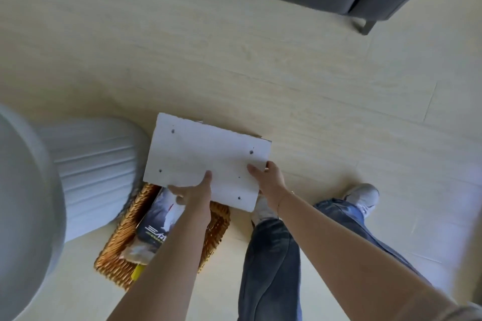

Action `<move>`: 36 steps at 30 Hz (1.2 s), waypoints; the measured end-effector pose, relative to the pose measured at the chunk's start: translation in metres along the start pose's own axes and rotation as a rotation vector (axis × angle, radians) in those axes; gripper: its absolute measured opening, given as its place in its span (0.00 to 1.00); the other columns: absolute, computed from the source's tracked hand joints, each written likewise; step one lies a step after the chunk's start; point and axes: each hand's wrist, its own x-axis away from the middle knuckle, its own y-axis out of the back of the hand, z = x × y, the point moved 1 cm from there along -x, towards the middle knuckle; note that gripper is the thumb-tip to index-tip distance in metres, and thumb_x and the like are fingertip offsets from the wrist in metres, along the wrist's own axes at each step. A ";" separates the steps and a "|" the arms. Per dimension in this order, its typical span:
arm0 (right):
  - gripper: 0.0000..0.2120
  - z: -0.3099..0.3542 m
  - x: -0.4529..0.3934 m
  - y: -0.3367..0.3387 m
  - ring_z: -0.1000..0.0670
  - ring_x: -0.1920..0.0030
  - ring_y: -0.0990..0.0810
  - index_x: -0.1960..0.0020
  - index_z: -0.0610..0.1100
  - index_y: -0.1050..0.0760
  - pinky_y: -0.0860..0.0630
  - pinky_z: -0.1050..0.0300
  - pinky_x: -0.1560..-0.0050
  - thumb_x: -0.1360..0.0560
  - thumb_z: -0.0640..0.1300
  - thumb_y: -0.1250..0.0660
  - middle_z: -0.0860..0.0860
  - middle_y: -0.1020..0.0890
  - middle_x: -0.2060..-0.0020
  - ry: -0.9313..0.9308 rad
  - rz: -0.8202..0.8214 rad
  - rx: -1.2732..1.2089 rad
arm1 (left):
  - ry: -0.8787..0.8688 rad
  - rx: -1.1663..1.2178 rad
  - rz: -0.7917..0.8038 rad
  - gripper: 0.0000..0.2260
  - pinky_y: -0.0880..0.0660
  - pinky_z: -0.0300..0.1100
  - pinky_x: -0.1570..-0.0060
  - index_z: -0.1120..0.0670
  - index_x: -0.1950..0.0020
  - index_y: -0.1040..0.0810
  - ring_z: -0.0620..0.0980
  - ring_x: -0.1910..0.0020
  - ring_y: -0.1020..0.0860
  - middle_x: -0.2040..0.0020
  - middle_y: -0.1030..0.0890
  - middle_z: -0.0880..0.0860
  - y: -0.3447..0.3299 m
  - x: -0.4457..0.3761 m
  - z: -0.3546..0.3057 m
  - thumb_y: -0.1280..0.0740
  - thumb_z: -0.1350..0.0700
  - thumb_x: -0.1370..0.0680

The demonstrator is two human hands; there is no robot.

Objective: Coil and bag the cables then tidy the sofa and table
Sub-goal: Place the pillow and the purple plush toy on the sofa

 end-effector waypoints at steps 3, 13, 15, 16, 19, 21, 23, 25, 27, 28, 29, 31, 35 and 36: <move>0.12 -0.002 -0.004 0.005 0.48 0.52 0.20 0.41 0.42 0.27 0.22 0.55 0.54 0.22 0.45 0.33 0.48 0.19 0.49 0.103 -0.003 0.063 | 0.089 0.286 0.251 0.45 0.30 0.66 0.36 0.48 0.24 0.47 0.61 0.34 0.27 0.32 0.28 0.59 -0.002 -0.002 0.009 0.22 0.49 0.32; 0.07 0.020 0.014 0.117 0.47 0.55 0.20 0.46 0.43 0.27 0.21 0.48 0.51 0.23 0.44 0.33 0.51 0.21 0.56 0.235 -0.112 0.001 | 0.104 0.292 0.623 0.24 0.29 0.58 0.35 0.58 0.34 0.28 0.60 0.34 0.27 0.36 0.23 0.60 -0.052 0.065 0.013 0.30 0.59 0.29; 0.06 0.027 0.021 0.154 0.47 0.55 0.20 0.48 0.44 0.27 0.22 0.48 0.50 0.23 0.43 0.32 0.50 0.20 0.55 0.244 -0.144 -0.047 | 0.094 0.241 0.656 0.19 0.28 0.56 0.37 0.60 0.36 0.27 0.59 0.34 0.27 0.38 0.22 0.61 -0.080 0.095 0.013 0.31 0.59 0.26; 0.06 0.030 0.024 0.173 0.47 0.55 0.20 0.47 0.44 0.27 0.22 0.47 0.49 0.23 0.42 0.32 0.50 0.20 0.55 0.247 -0.159 -0.080 | 0.093 0.206 0.653 0.15 0.29 0.56 0.35 0.61 0.39 0.26 0.59 0.34 0.26 0.40 0.21 0.61 -0.095 0.110 0.014 0.32 0.59 0.24; 0.07 0.036 0.037 0.232 0.46 0.54 0.19 0.47 0.45 0.27 0.21 0.44 0.47 0.23 0.42 0.32 0.50 0.19 0.54 0.261 -0.220 -0.136 | 0.104 0.109 0.648 0.14 0.30 0.58 0.33 0.64 0.42 0.25 0.61 0.36 0.25 0.40 0.21 0.63 -0.137 0.154 0.015 0.31 0.58 0.24; 0.05 0.038 0.047 0.270 0.44 0.54 0.18 0.50 0.50 0.27 0.21 0.42 0.47 0.23 0.43 0.32 0.51 0.19 0.56 0.264 -0.246 -0.195 | 0.112 0.051 0.681 0.17 0.28 0.57 0.35 0.66 0.39 0.26 0.62 0.36 0.25 0.38 0.22 0.64 -0.161 0.188 0.014 0.31 0.59 0.24; 0.07 0.043 0.059 0.306 0.43 0.54 0.18 0.52 0.52 0.28 0.20 0.44 0.48 0.23 0.41 0.32 0.49 0.18 0.56 0.254 -0.255 -0.272 | 0.096 0.010 0.712 0.17 0.29 0.58 0.34 0.65 0.37 0.27 0.62 0.35 0.25 0.38 0.22 0.64 -0.185 0.221 0.012 0.32 0.60 0.23; 0.07 0.051 0.072 0.350 0.47 0.57 0.18 0.53 0.51 0.29 0.21 0.49 0.54 0.22 0.40 0.33 0.48 0.18 0.56 0.263 -0.278 -0.355 | 0.056 -0.029 0.732 0.16 0.28 0.58 0.36 0.61 0.36 0.27 0.61 0.36 0.25 0.38 0.22 0.63 -0.217 0.258 0.009 0.32 0.61 0.23; 0.06 0.058 0.083 0.390 0.51 0.60 0.20 0.52 0.48 0.28 0.24 0.56 0.60 0.23 0.39 0.33 0.50 0.20 0.58 0.291 -0.318 -0.442 | 0.014 -0.078 0.750 0.21 0.24 0.56 0.43 0.59 0.33 0.28 0.60 0.39 0.23 0.40 0.21 0.61 -0.248 0.293 0.006 0.30 0.62 0.25; 0.05 0.062 0.088 0.411 0.52 0.60 0.20 0.51 0.47 0.28 0.25 0.58 0.61 0.23 0.38 0.33 0.51 0.20 0.58 0.297 -0.350 -0.487 | -0.005 -0.111 0.769 0.21 0.23 0.54 0.46 0.59 0.33 0.28 0.59 0.41 0.22 0.42 0.20 0.60 -0.266 0.312 0.004 0.30 0.63 0.26; 0.05 0.065 0.092 0.426 0.52 0.61 0.21 0.50 0.45 0.28 0.26 0.60 0.62 0.23 0.38 0.33 0.52 0.20 0.58 0.306 -0.372 -0.529 | -0.026 -0.139 0.784 0.19 0.23 0.53 0.50 0.60 0.34 0.28 0.57 0.44 0.22 0.45 0.19 0.59 -0.280 0.328 0.001 0.31 0.64 0.24; 0.05 0.070 0.099 0.453 0.52 0.60 0.21 0.50 0.44 0.28 0.26 0.60 0.62 0.23 0.38 0.33 0.51 0.20 0.57 0.294 -0.427 -0.619 | -0.070 -0.191 0.809 0.13 0.23 0.50 0.56 0.59 0.36 0.27 0.54 0.50 0.22 0.50 0.19 0.57 -0.309 0.360 -0.007 0.36 0.66 0.21; 0.04 0.087 0.106 0.502 0.48 0.56 0.21 0.50 0.44 0.27 0.24 0.50 0.52 0.23 0.38 0.33 0.48 0.19 0.55 0.252 -0.505 -0.854 | -0.200 -0.369 0.837 0.14 0.23 0.43 0.66 0.59 0.35 0.27 0.54 0.52 0.22 0.48 0.19 0.57 -0.375 0.411 -0.027 0.37 0.67 0.20; 0.05 0.093 0.104 0.518 0.48 0.56 0.21 0.49 0.42 0.27 0.25 0.50 0.52 0.22 0.38 0.33 0.48 0.19 0.55 0.234 -0.518 -0.906 | -0.214 -0.405 0.845 0.15 0.23 0.43 0.66 0.60 0.35 0.28 0.56 0.49 0.22 0.44 0.20 0.59 -0.396 0.427 -0.033 0.37 0.68 0.21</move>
